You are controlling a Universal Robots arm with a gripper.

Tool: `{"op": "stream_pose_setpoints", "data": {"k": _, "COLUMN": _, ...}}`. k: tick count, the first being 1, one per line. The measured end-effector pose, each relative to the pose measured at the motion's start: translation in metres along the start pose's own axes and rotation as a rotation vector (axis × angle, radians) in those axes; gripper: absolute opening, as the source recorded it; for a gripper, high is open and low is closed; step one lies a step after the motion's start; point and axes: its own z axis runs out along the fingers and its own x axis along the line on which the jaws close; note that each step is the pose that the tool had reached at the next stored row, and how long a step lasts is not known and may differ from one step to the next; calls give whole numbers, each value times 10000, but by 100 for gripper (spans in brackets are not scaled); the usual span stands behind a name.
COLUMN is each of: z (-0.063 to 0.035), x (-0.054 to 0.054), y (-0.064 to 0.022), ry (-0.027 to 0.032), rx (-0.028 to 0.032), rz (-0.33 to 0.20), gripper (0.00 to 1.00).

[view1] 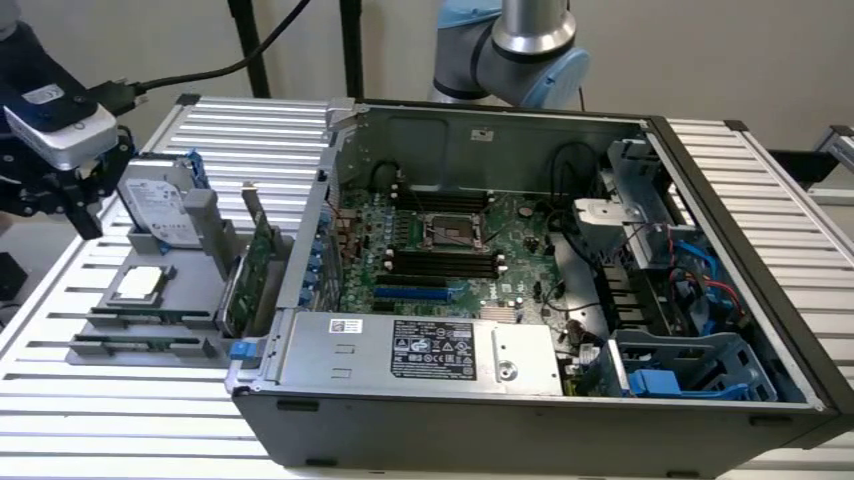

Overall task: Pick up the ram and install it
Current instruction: 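Pick up the ram and move it above insertion slot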

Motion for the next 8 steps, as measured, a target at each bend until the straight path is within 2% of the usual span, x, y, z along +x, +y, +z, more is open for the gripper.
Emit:
{"op": "stream_pose_setpoints", "data": {"k": 4, "z": 13, "x": -1, "y": 0, "ry": 49, "rx": 22, "rz": -734, "gripper": 0}}
{"op": "stream_pose_setpoints", "data": {"k": 8, "z": 43, "x": -1, "y": -1, "ry": 73, "rx": 41, "rz": -1556, "gripper": 0}}
